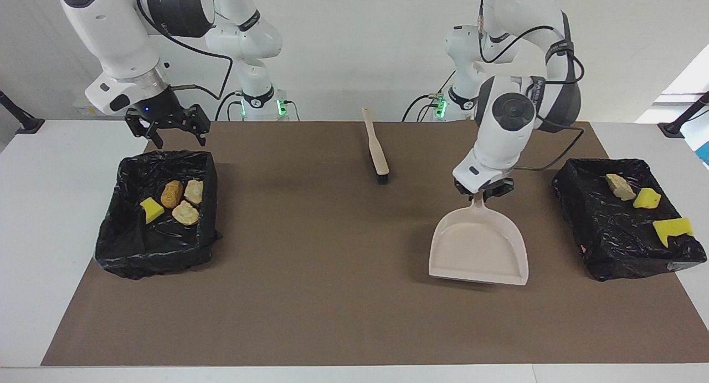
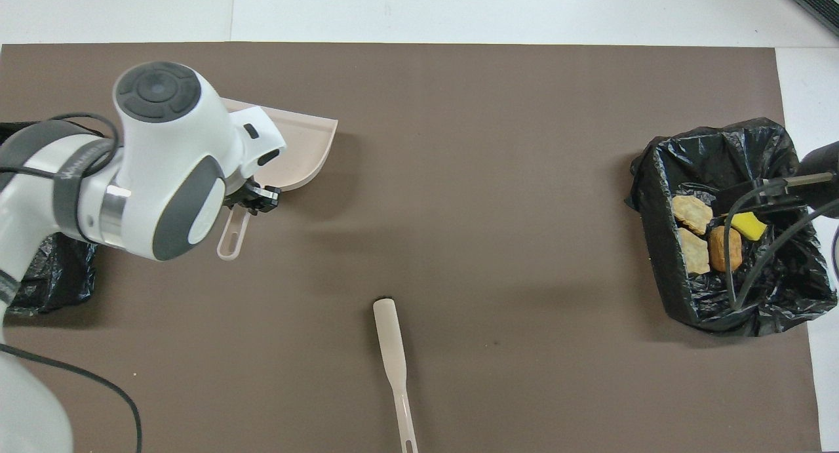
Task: Sweep and dump trash in bin
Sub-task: 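Lift the emptied dustpan from the bin with the left gripper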
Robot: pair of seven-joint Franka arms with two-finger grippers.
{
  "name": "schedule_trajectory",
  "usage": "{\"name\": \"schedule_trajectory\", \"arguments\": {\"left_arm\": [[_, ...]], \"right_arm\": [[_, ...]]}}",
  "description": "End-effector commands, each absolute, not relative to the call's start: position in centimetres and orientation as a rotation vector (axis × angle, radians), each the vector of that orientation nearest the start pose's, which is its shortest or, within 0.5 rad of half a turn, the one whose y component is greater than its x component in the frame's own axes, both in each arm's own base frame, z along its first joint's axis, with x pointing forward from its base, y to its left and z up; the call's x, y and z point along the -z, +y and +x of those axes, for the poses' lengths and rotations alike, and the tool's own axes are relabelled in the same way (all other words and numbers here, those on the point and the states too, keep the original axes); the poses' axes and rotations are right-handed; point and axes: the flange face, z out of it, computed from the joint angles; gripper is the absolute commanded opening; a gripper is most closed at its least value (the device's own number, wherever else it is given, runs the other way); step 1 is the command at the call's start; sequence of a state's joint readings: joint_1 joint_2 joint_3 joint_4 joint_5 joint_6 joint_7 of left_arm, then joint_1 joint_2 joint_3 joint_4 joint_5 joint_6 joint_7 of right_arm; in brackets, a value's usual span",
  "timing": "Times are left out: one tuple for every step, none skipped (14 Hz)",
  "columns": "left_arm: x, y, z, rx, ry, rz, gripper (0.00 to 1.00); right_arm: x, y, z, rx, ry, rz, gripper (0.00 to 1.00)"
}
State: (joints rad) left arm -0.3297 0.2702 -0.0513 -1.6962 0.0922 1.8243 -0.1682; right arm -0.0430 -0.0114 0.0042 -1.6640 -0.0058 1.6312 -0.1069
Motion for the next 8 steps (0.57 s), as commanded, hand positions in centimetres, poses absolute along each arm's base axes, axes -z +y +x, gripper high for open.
{"name": "schedule_trajectory", "arguments": {"left_arm": [[-42.3, -25.4, 58.1, -0.119, 0.258, -3.083, 0.0], [-42.1, -26.8, 57.7, -0.104, 0.264, -3.093, 0.0], [-41.5, -29.0, 56.8, -0.105, 0.26, -3.1, 0.0], [-41.6, -29.8, 56.7, -0.087, 0.205, -3.123, 0.0], [-41.6, -30.5, 56.6, -0.08, 0.176, -3.157, 0.0], [-41.2, -32.3, 55.8, -0.094, 0.177, -3.169, 0.0], [-40.3, -34.4, 55.0, -0.11, 0.157, -3.162, 0.0], [-39.5, -35.5, 55.3, -0.105, 0.102, -3.167, 0.0]], "right_arm": [[-59.4, -2.1, 55.4, -0.048, -0.08, -3.14, 1.0], [-59.4, -2.0, 55.4, -0.048, -0.082, -3.14, 1.0], [-59.4, -2.0, 55.4, -0.048, -0.082, -3.14, 1.0], [-59.4, -2.0, 55.4, -0.048, -0.082, -3.14, 1.0], [-59.4, -2.1, 55.4, -0.048, -0.08, -3.14, 1.0], [-59.4, -2.0, 55.4, -0.048, -0.082, -3.14, 1.0], [-59.4, -2.0, 55.4, -0.048, -0.082, -3.14, 1.0], [-59.4, -2.0, 55.4, -0.048, -0.082, -3.14, 1.0]]}}
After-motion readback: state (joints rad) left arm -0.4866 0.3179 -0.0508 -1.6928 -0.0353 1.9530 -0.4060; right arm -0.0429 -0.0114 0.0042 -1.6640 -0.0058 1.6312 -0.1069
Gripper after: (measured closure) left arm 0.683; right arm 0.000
